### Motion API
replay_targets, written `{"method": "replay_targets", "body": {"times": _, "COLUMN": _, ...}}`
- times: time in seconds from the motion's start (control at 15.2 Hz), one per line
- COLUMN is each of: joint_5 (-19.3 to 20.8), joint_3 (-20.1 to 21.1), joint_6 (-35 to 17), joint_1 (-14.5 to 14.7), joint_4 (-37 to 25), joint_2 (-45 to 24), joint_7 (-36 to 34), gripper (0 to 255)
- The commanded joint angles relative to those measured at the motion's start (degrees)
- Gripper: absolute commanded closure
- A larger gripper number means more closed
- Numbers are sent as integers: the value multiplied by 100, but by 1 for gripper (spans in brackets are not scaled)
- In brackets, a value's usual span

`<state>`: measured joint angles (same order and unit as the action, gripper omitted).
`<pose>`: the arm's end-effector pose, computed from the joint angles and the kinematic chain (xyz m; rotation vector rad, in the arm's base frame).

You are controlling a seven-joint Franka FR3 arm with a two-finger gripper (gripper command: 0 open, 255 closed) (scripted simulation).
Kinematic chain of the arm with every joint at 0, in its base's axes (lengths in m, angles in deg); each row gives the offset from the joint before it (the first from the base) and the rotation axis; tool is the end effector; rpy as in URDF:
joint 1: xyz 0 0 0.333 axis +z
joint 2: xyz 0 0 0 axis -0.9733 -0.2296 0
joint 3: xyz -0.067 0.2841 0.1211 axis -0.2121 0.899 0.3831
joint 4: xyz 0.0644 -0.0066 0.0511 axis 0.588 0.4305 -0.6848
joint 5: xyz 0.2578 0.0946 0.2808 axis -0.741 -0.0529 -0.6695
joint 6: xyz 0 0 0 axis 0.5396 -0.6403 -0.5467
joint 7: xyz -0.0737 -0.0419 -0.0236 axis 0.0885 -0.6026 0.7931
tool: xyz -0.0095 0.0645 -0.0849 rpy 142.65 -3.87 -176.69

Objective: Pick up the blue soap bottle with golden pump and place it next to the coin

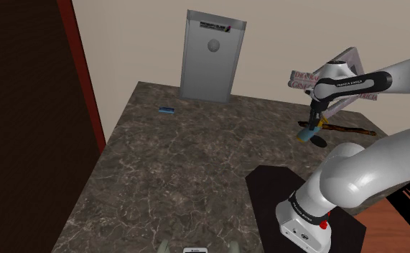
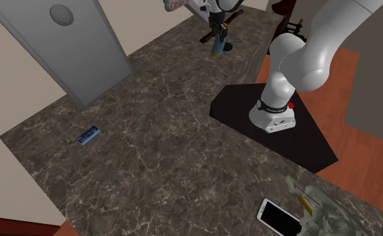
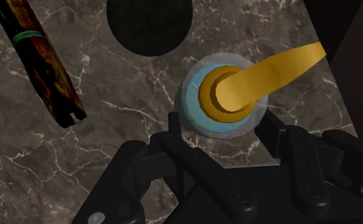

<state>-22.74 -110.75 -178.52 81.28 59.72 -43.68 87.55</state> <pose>0.2164 -0.3936 0.3549 2.9482 0.6465 -0.3248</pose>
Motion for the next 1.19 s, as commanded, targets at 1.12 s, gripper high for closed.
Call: {"method": "replay_targets", "body": {"times": 1.12, "joint_5": -132, "joint_3": 668, "joint_6": 879, "joint_1": -191, "joint_4": -330, "joint_2": 475, "joint_7": -18, "gripper": 0}}
